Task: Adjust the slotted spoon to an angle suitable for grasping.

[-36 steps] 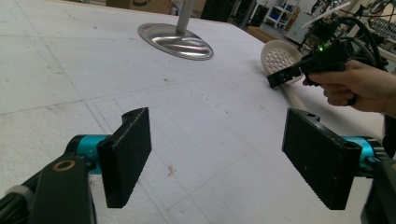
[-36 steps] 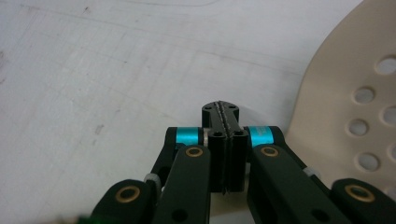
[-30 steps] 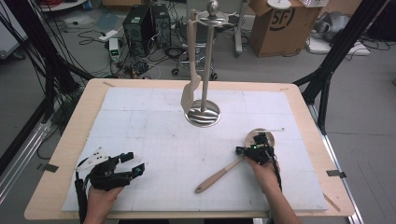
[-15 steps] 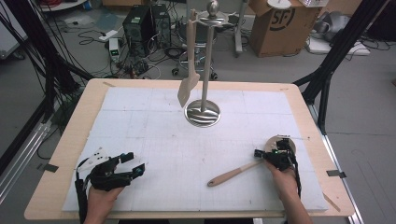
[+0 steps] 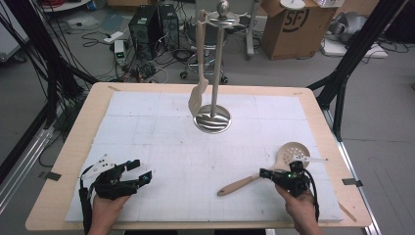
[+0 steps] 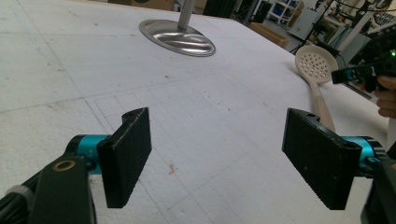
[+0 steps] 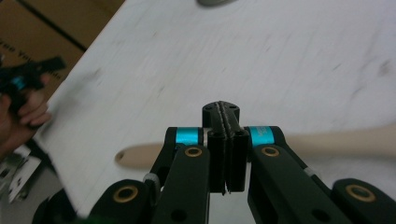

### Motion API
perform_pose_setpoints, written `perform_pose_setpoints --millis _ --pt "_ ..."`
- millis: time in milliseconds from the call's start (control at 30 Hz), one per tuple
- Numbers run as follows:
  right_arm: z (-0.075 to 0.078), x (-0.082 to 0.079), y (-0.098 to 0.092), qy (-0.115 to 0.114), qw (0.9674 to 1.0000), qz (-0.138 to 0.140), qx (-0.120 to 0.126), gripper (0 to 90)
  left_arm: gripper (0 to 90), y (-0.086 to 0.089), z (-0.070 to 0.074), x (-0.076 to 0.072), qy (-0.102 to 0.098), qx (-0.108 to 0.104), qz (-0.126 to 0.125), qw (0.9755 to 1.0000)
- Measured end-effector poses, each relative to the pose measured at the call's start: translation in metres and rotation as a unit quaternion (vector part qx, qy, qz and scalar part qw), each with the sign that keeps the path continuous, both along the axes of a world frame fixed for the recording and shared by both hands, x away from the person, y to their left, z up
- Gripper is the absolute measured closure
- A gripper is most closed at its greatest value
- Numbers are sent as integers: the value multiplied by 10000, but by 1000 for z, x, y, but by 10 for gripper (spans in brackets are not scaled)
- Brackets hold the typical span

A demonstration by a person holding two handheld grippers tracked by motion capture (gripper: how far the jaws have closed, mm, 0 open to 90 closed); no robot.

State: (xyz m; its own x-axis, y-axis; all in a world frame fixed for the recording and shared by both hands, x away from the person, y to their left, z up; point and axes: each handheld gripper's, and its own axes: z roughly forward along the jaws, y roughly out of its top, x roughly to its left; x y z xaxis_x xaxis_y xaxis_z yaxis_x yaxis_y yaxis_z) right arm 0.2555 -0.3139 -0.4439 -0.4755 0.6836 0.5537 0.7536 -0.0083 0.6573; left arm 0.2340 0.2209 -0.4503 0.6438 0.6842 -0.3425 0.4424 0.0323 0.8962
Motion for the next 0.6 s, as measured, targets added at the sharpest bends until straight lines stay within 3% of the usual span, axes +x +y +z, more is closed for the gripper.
perform_pose_setpoints --millis 67,167,333,600 --pt "-7 -9 5 117 9997 218 72 898 246 0 1 -1 -20 2 -21 10000" --pt "-15 -22 17 256 9982 546 -46 897 246 -1 0 -1 -7 -6 -22 10000" --pt "-26 -33 42 515 9919 1118 -302 895 246 -3 0 0 -18 21 -44 10000" --pt "-26 -13 75 637 9891 1274 -361 896 245 -6 0 2 -1 22 -78 10000"
